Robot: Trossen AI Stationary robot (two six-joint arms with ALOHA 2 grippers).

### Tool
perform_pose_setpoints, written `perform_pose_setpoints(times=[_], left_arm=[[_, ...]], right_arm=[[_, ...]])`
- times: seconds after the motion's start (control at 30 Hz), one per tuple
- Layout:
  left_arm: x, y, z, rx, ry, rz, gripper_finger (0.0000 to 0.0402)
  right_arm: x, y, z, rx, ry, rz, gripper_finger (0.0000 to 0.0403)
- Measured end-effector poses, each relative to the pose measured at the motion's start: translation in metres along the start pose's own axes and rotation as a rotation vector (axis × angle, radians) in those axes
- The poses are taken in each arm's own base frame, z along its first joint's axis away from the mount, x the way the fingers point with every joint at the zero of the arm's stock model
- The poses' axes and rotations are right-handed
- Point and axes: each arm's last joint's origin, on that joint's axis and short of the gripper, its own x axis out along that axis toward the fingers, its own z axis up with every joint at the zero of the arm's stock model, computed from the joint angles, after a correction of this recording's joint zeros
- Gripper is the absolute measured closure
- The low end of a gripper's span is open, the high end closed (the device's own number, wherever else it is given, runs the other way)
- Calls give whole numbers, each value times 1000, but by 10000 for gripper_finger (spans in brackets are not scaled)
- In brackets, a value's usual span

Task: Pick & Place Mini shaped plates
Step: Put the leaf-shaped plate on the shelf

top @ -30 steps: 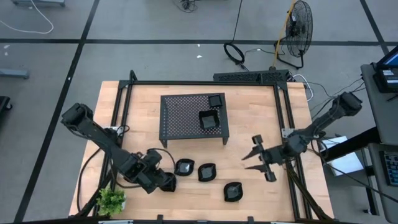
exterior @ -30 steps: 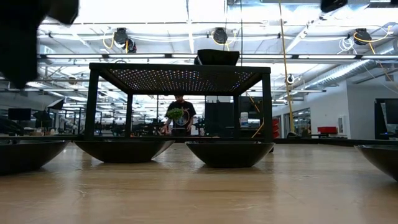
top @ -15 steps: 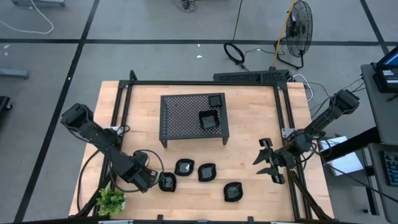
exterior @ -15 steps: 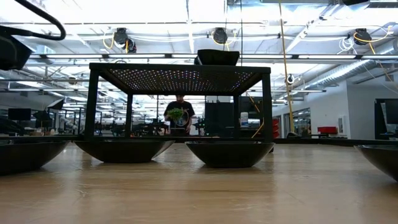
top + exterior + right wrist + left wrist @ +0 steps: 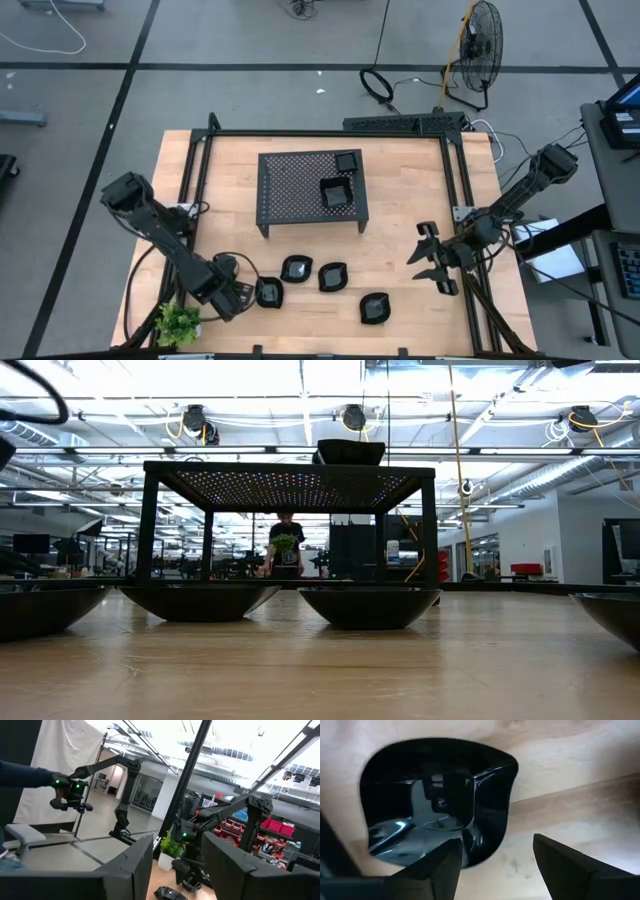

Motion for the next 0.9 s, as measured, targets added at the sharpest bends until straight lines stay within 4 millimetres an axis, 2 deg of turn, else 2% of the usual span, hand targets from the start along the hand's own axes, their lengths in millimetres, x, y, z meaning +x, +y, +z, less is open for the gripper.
perform_pose_setpoints(times=[0.17,0.3,0.47,0.67,0.9], left_arm=[[19,-10,-4,29,-16,3,153],[26,-18,0,96,-26,-14,154],[22,-25,9,68,-45,-62,154],[15,-33,28,84,-251,-179,153],[3,-39,43,112,-263,-222,153]], right_arm=[[0,0,1,-43,-8,-4,245],[0,-1,2,-65,-21,-12,247],[0,-1,3,-73,-25,-15,247],[0,-2,3,-71,-27,-18,247],[0,-2,3,-77,-28,-18,247]])
